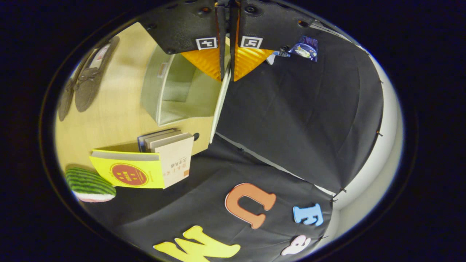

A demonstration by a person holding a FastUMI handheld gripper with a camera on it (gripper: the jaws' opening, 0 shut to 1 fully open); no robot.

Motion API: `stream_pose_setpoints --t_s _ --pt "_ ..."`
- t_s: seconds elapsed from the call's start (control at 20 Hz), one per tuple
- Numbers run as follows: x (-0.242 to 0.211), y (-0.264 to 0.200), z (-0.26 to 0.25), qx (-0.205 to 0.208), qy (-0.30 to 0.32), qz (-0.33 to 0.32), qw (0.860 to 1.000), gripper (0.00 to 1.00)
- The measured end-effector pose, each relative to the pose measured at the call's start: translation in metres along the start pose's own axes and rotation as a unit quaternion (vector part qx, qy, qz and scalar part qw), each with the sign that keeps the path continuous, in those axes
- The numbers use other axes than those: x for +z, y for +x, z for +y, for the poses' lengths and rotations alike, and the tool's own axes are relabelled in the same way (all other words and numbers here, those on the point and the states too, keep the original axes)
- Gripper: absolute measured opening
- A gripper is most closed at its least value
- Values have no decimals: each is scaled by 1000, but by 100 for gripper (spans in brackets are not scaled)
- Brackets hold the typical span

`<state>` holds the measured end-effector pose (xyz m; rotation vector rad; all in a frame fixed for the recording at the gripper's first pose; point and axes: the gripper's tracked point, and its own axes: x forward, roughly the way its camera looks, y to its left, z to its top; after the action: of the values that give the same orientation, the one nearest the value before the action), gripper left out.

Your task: Open the storage box then place both shoes into the box .Put the left shoe in first, then the right shoe, with the right side of both shoes facing outward in a uniform manner.

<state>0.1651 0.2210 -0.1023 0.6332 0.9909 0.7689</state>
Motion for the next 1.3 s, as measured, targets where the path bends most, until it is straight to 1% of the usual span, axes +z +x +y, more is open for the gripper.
stream_pose_setpoints --t_s 0.2,0.35,0.7,0.75,0.85,0.9,0.95,1.05,1.25,1.3 --pt "-3 22 37 8 -10 -4 1000 10" --pt "-3 39 58 12 -11 -21 1000 10" --pt "-9 81 110 33 6 -27 999 10" --pt "-17 90 118 38 6 -16 999 11" --pt "-31 107 135 52 6 7 999 17" --pt "-40 116 145 59 5 20 998 25" --pt "-49 120 152 57 2 31 998 29" --pt "-62 129 153 35 -11 40 999 53" --pt "-63 131 137 -29 -62 8 998 100" --pt "-62 129 131 -40 -70 5 997 100"
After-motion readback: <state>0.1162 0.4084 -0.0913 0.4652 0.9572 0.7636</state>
